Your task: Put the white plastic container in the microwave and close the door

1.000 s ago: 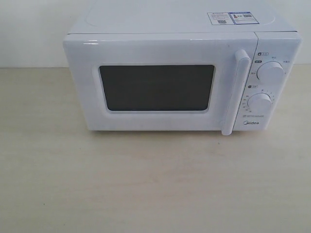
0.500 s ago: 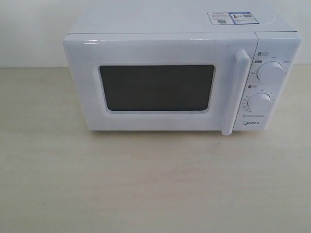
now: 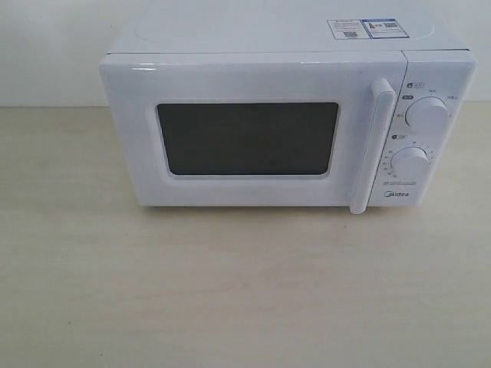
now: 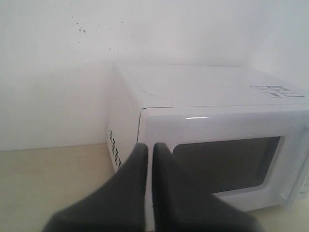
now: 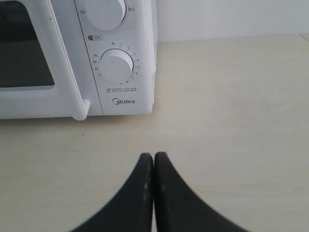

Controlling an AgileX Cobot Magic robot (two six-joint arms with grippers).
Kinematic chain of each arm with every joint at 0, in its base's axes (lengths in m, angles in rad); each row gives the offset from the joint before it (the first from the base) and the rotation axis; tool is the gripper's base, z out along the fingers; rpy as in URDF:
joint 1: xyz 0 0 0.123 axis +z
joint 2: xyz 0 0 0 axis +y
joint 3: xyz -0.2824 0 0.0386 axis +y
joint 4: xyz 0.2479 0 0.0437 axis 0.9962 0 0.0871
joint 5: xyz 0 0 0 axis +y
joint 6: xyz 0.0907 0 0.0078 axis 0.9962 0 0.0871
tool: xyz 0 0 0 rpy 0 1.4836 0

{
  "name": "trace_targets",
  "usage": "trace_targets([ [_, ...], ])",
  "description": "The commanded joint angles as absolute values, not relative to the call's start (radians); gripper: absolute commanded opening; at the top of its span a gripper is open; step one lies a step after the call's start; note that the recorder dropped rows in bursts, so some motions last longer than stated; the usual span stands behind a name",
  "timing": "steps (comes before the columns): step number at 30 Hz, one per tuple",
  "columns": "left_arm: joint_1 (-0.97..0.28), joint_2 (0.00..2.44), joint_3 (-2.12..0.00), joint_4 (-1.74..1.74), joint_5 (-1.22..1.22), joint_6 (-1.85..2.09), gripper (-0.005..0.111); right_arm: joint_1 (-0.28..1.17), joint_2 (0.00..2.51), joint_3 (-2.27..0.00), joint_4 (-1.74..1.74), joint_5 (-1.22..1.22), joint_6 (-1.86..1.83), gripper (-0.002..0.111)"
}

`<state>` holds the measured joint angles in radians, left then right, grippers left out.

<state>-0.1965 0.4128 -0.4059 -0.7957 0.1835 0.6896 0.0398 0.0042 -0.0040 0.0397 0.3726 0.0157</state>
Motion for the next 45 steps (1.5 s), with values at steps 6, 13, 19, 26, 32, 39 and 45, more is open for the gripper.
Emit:
trace_targets([
  [6, -0.194, 0.408, -0.402, -0.788, 0.179, 0.688, 0.004, 0.042, 0.000, 0.000, 0.037, 0.367, 0.019, 0.000],
  [13, -0.194, 0.408, -0.402, -0.788, 0.179, 0.688, 0.004, 0.042, 0.000, 0.000, 0.037, 0.367, 0.022, 0.000],
  [19, -0.194, 0.408, -0.402, -0.788, 0.179, 0.688, 0.004, 0.042, 0.000, 0.000, 0.037, 0.367, 0.022, 0.000],
  [26, -0.194, 0.409, -0.402, -0.788, 0.179, 0.690, 0.004, 0.042, 0.000, 0.000, 0.037, 0.367, 0.022, 0.000],
  [32, -0.171, 0.351, -0.395, -0.786, 0.158, 0.865, 0.004, 0.042, 0.000, 0.000, 0.037, 0.367, 0.022, 0.000],
  [39, -0.022, 0.160, -0.297, -0.788, 0.127, 0.906, 0.004, 0.042, 0.000, 0.000, 0.037, 0.367, 0.022, 0.000],
  [45, 0.025, 0.077, -0.196, -0.788, 0.120, 0.891, 0.004, 0.042, 0.000, 0.000, 0.037, 0.367, 0.022, 0.000],
])
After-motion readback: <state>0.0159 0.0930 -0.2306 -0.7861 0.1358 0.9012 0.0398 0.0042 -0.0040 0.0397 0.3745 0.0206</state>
